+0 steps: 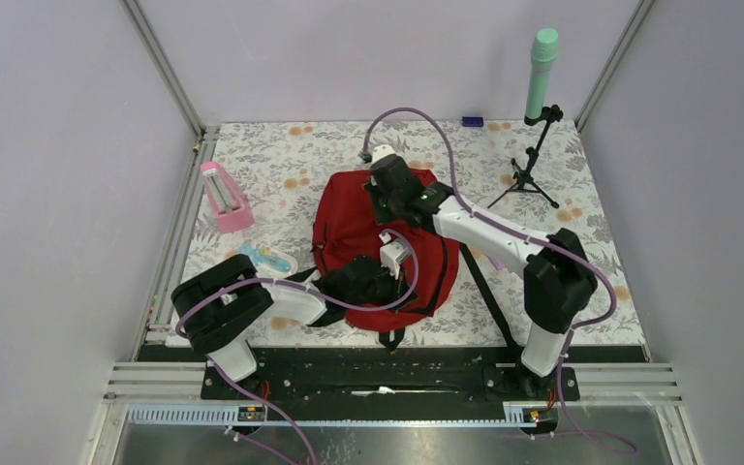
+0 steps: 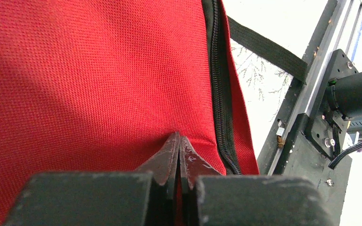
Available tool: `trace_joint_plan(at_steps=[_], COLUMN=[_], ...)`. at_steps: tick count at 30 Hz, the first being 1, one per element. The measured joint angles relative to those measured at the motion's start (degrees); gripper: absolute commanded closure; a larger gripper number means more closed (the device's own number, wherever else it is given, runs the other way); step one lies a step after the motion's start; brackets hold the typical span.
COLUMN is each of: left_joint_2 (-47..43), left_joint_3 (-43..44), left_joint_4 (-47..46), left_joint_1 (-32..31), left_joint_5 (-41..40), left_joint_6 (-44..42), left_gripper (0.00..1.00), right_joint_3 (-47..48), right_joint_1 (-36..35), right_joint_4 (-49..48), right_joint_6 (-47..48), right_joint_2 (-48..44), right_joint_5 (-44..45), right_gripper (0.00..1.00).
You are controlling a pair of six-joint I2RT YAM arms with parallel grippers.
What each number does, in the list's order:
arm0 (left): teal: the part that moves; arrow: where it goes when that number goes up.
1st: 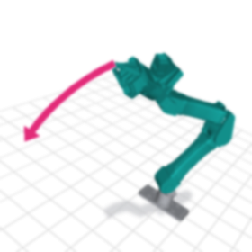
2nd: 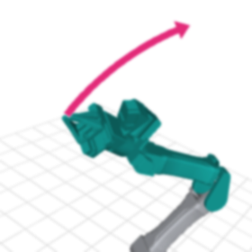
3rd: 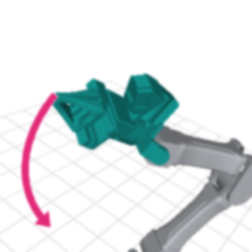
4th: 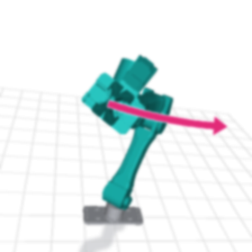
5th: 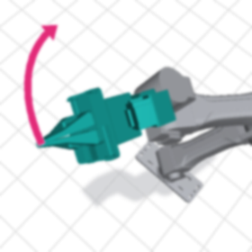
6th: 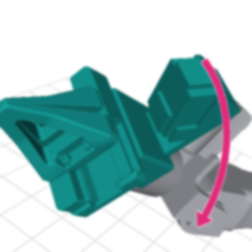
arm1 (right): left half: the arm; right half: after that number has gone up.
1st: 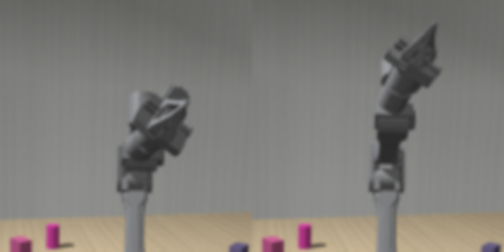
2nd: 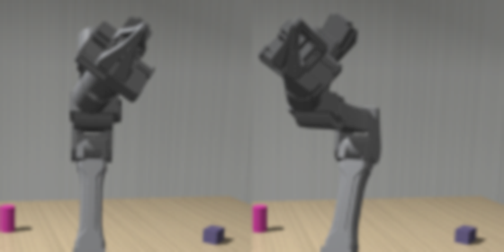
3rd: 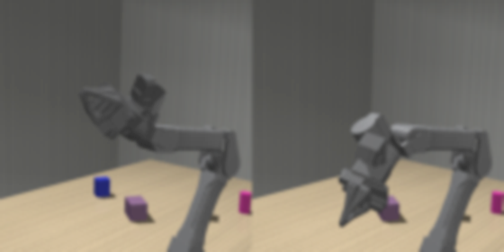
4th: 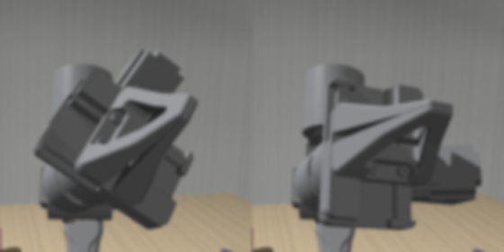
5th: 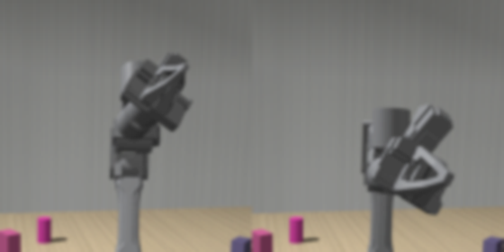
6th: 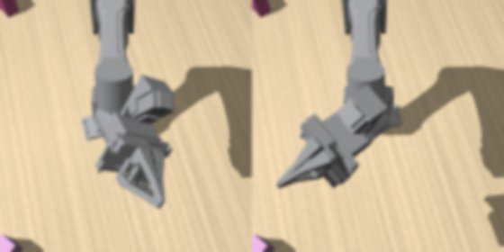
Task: Pack the student bag
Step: Unzip the student bag at the center of the board.
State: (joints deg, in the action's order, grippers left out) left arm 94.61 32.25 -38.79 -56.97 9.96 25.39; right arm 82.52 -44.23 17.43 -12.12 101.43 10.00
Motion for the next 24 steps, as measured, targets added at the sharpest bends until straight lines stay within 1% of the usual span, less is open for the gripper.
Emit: trace_joint_plan(at_steps=[5,10,14,15,18,20,22,24], left_joint_2=[0.1,0.1,-0.1,-0.5,-3.7,-7.1,-11.9,-17.4], left_joint_3=[0.1,0.2,-0.2,-0.4,-1.6,-1.8,-1.8,-1.8], left_joint_4=[0.0,0.0,-0.5,-0.5,0.6,2.8,5.3,7.9], left_joint_1=[0.0,0.0,-0.1,-0.2,-0.2,0.1,1.2,3.0], left_joint_5=[0.4,1.7,2.1,2.1,1.7,1.1,0.5,-0.9], left_joint_6=[0.0,-0.1,-0.1,-0.1,-0.3,-0.8,-1.0,-1.8], left_gripper=[1.00,1.00,1.00,0.94,0.60,0.41,0.32,0.27], right_joint_3=[5.8,12.5,15.0,15.4,16.0,16.1,16.1,15.6], right_joint_1=[-2.3,-2.6,-2.6,-2.6,-2.6,-2.6,-2.6,-2.6], right_joint_4=[1.3,2.9,3.6,3.7,4.0,3.9,4.0,3.9], right_joint_6=[1.4,3.4,4.9,5.1,5.7,5.9,5.9,5.8], right_joint_2=[4.5,10.8,13.8,14.1,14.4,14.4,14.3,13.8], right_joint_5=[-1.0,-4.3,-8.0,-8.7,-10.4,-10.7,-10.6,-10.1], right_gripper=[1.00,1.00,1.00,1.00,1.00,1.00,1.00,1.00])
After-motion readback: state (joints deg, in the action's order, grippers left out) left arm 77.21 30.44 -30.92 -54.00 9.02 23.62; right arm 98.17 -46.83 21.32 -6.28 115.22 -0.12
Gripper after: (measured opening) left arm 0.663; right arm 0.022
